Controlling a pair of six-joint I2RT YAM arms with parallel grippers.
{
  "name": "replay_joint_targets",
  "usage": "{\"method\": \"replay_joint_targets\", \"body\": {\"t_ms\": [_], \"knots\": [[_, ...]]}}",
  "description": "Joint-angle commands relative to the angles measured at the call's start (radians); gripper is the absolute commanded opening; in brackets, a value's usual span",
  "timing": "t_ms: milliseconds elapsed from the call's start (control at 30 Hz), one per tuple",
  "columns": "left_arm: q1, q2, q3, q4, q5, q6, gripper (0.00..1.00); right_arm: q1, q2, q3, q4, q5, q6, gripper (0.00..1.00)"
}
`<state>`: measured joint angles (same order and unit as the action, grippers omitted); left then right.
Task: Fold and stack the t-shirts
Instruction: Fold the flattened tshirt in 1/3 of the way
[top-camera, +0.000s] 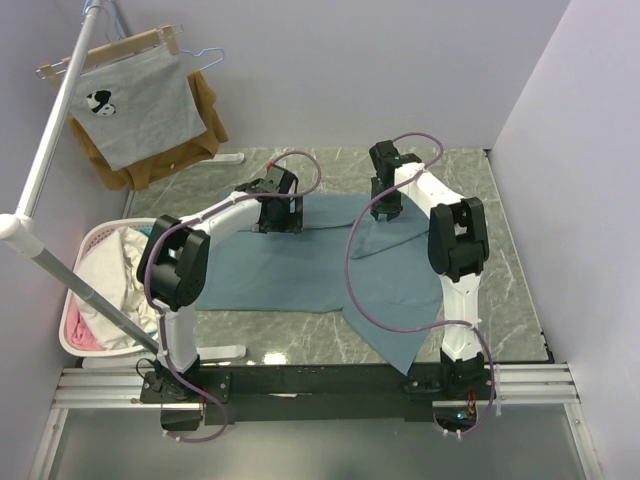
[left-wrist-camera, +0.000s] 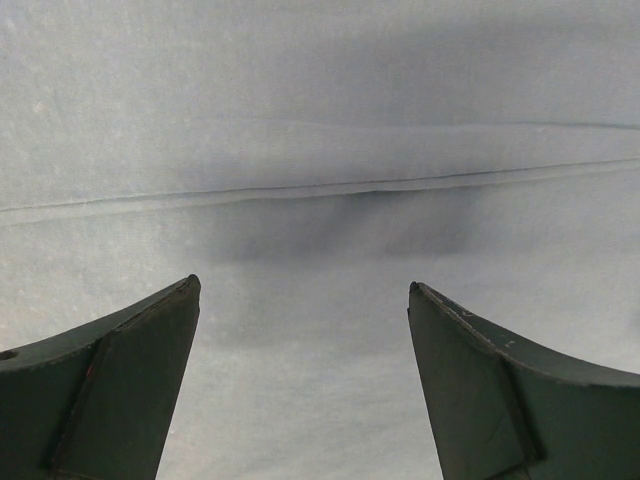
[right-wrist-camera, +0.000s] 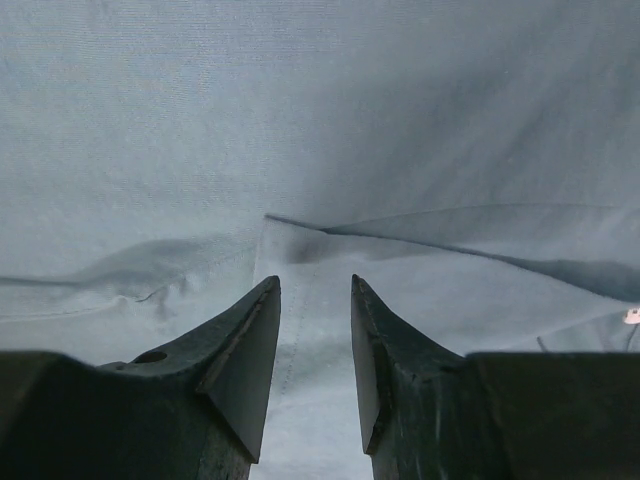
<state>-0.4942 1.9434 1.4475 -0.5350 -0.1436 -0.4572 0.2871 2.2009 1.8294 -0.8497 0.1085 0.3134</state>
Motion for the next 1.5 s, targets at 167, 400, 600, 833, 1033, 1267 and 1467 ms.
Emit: {"method": "replay_joint_targets", "body": {"t_ms": [167,400,600,833,1033,1267,1467], "knots": [[0.002,-0.054,-0.009,0.021,0.006,-0.003,0.91,0.021,0.028,0.044,-0.012,0.027,0.01,0.42],[0.002,-0.049,-0.009,0.02,0.001,-0.003,0.91,0.023,0.091,0.105,-0.032,-0.004,0.007,0.42],[0.002,-0.04,-0.009,0.018,0.001,-0.001,0.91,0.026,0.108,0.113,-0.037,0.011,0.007,0.41],[0.002,-0.041,-0.01,0.017,-0.005,0.0,0.91,0.03,0.053,0.047,-0.022,0.051,0.013,0.15],[0.002,-0.037,-0.007,0.018,0.004,-0.001,0.9,0.04,-0.064,-0.033,-0.012,0.095,0.03,0.04],[0.003,-0.038,-0.007,0.02,0.004,0.005,0.9,0.069,-0.294,-0.306,0.02,0.1,0.102,0.0],[0.002,-0.038,-0.01,0.027,0.021,0.002,0.9,0.104,-0.48,-0.631,0.057,0.097,0.213,0.0]]}}
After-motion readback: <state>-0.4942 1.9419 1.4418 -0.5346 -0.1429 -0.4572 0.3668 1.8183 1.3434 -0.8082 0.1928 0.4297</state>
